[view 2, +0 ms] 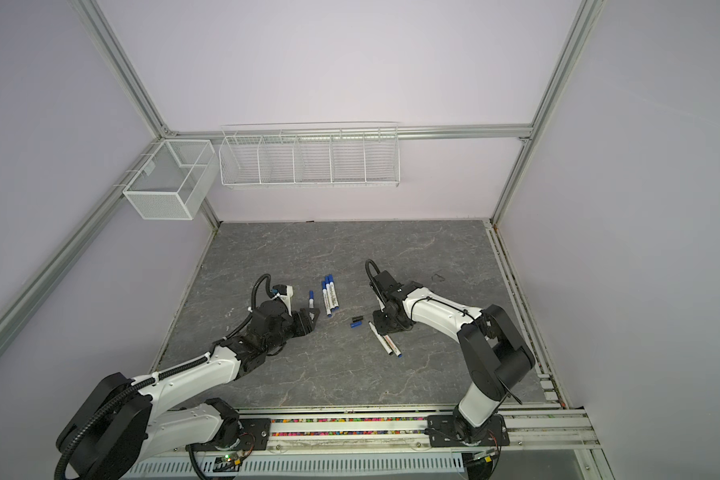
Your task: Insert the pens into the pen caps
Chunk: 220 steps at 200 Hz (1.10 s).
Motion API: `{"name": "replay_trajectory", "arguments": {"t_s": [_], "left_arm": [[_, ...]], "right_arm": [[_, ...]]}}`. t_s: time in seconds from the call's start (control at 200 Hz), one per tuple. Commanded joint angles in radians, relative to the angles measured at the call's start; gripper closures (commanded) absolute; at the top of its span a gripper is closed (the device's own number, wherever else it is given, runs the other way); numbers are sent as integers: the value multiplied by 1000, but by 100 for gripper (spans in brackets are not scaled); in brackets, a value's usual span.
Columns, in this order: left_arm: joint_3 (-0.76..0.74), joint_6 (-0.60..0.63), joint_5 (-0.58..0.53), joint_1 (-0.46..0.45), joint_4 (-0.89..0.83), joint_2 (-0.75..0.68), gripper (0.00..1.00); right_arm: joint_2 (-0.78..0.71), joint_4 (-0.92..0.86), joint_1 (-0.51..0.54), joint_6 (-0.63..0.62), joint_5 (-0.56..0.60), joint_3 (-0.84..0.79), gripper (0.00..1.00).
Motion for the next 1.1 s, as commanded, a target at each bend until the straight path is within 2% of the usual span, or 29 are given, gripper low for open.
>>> {"name": "replay_trajectory", "arguments": {"t_s": [0.0,0.41,0.505,0.71,0.88,0.96,1.095], "left_arm": [[-10,-25,-23,3,7,-20,38],[-15,-33,-29,3,21,3,38],[-14,-31,-19,3,25,8,38],[-4,-17,8,0,26,20,37],[27,31,15,-41,9,46,34],[51,82,19,-92,8,65,34],[101,173,88,-182,31,112,34]], "right_arm": [[31,-14,12,-22,14,22,62],[84,-17,23,-2,100,-14,68],[84,-19,23,0,120,-16,73],[46,-36,20,2,191,-16,91],[-77,-61,16,10,255,-1,93],[-166,-35,16,28,237,-2,93],[-309,125,16,78,81,-47,93]]}}
